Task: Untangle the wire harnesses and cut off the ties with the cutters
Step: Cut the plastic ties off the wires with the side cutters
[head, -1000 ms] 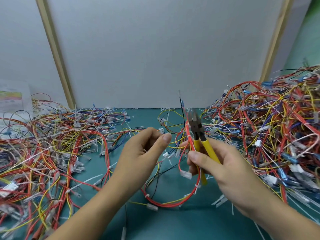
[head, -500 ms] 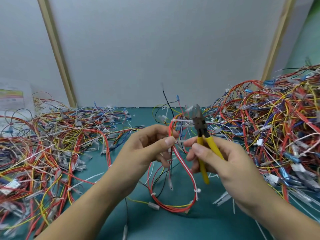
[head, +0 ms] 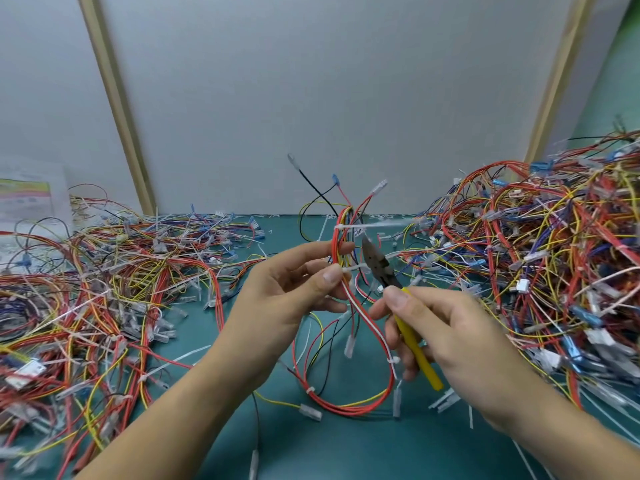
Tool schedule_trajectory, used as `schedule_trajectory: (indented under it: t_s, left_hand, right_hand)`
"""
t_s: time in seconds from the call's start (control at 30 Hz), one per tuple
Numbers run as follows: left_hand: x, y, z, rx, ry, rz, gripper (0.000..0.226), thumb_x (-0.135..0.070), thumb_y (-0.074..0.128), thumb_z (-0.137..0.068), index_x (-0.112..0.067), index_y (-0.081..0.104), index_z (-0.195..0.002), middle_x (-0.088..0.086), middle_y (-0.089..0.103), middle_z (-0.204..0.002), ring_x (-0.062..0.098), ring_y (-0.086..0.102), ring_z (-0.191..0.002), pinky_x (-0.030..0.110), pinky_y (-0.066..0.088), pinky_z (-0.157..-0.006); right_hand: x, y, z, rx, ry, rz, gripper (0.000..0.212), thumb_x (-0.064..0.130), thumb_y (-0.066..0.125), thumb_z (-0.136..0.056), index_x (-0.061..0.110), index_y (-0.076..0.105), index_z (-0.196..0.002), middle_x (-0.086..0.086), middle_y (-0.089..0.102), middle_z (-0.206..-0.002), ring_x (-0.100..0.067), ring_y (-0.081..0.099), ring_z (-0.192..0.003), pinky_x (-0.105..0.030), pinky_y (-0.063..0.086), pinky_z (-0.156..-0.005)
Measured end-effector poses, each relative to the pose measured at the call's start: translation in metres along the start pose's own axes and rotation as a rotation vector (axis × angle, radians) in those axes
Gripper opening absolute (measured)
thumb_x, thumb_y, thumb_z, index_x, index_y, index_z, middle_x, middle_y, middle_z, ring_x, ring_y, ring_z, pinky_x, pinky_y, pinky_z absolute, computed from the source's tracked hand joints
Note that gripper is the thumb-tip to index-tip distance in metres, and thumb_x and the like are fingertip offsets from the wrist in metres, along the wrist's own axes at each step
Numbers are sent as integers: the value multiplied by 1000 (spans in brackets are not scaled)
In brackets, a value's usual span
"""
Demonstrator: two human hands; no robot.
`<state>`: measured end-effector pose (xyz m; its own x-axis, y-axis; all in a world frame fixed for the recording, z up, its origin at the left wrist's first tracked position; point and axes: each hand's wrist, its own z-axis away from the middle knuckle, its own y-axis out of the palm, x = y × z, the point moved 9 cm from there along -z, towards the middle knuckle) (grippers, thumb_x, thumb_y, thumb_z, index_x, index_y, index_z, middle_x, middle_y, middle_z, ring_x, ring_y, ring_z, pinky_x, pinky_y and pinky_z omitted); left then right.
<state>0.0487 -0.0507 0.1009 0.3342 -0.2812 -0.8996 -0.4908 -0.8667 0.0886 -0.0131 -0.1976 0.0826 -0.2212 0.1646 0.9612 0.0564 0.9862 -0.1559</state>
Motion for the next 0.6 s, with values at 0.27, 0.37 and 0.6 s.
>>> schedule_trajectory:
  t_s: [0.27, 0.37, 0.6]
  left_hand:
    - [8, 18, 4, 90, -76, 0, 16, -2, 65, -78, -2, 67, -94, 7, 64, -76, 16, 61, -60, 25, 54, -59]
    - [12, 26, 7, 144, -115, -20, 17, -2, 68, -76, 0, 65, -93, 8, 61, -71, 16, 61, -56, 25, 54, -59]
    - [14, 26, 7, 124, -158, -56, 15, -3, 66, -72, -1, 62, -87, 14, 58, -74, 18, 56, -56, 23, 52, -55]
  right_hand:
    - [1, -11, 0, -127, -77, -17, 29, 40, 68, -74, 17, 74, -90, 0, 69, -69, -12, 62, -60, -32, 60, -61]
    - [-1, -8, 1, -97, -92, 12, 8, 22, 69, -87, 19, 75, -92, 4, 64, -64, -10, 61, -61, -28, 58, -61]
    - [1, 1, 3, -28, -130, 275, 14, 42, 62, -86, 29, 66, -85, -9, 50, -59, -36, 53, -61, -55, 50, -62]
